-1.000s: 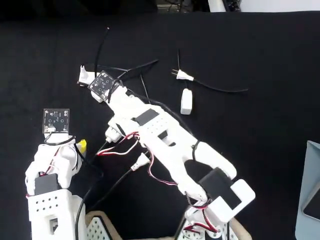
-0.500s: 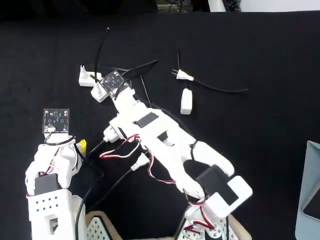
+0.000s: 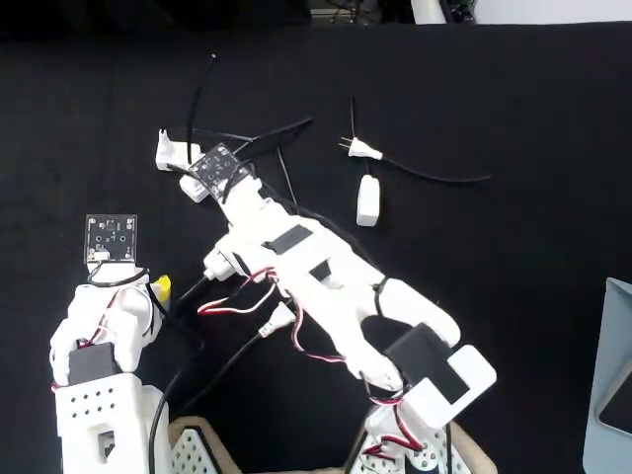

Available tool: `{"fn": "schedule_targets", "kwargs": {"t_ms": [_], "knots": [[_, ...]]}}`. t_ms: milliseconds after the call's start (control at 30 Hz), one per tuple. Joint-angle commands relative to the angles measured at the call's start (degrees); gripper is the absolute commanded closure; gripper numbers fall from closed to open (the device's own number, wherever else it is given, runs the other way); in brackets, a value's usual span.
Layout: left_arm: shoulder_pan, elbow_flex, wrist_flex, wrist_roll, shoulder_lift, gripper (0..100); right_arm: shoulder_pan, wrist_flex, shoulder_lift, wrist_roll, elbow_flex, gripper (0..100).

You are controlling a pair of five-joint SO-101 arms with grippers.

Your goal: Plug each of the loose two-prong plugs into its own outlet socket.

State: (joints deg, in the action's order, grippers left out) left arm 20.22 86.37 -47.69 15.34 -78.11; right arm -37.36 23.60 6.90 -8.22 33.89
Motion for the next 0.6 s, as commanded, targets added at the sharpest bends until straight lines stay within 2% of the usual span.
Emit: {"fn": "schedule_targets", "kwargs": {"t_ms": [0,167,233,300,467,567], "knots": [[0.6,-0.6,-0.6,-0.2,-0.6,75,-0.3,-2.6,-1.0,-0.5,-5.4,98.7],[0.6,0.0,-0.4,-0.1,-0.6,75,1.5,-15.1,2.4,-0.7,-9.7,98.7],[0.6,0.0,-0.4,-0.1,-0.6,75,1.8,-17.0,5.6,-0.7,-12.4,98.6],[0.6,0.0,-0.4,-0.1,-0.6,75,1.8,-14.3,9.0,-0.6,-16.1,96.8],[0.6,0.0,-0.3,-0.1,-0.6,75,1.8,-3.7,12.4,2.8,-23.1,80.2],[0.6,0.0,-0.3,-0.1,-0.6,75,1.6,2.1,10.9,3.1,-24.4,78.3]]}}
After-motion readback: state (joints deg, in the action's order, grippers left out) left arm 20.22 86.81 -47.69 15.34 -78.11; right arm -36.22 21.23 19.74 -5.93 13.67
